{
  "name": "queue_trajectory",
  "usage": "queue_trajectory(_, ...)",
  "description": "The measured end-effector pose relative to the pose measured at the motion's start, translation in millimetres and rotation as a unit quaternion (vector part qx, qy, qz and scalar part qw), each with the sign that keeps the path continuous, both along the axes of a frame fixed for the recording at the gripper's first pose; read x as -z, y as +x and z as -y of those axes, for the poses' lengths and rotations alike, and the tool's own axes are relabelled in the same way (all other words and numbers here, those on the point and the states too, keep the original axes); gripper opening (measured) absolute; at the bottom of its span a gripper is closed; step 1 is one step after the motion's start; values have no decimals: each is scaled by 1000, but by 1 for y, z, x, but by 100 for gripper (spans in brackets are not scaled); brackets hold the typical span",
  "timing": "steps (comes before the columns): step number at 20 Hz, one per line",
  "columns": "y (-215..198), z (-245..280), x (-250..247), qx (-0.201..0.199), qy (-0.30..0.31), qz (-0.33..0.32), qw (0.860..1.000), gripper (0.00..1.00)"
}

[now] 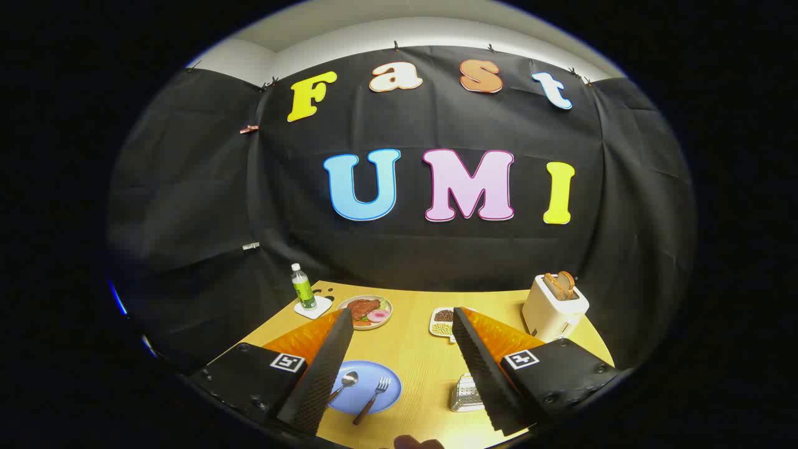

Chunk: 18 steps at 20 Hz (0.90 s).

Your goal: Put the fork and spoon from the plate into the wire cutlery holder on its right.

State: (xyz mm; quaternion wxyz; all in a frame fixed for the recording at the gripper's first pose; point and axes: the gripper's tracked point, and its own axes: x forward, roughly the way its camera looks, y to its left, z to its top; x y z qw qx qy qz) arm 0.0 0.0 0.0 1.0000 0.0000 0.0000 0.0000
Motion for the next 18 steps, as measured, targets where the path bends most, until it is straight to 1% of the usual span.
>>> queue_trajectory(5,-2,8,-2,18,-1,6,1000,99)
queue_trajectory(14,-16,48,-3,87,7,15,996,99)
queue_trajectory(18,-18,53,2,97,21,8,995,99)
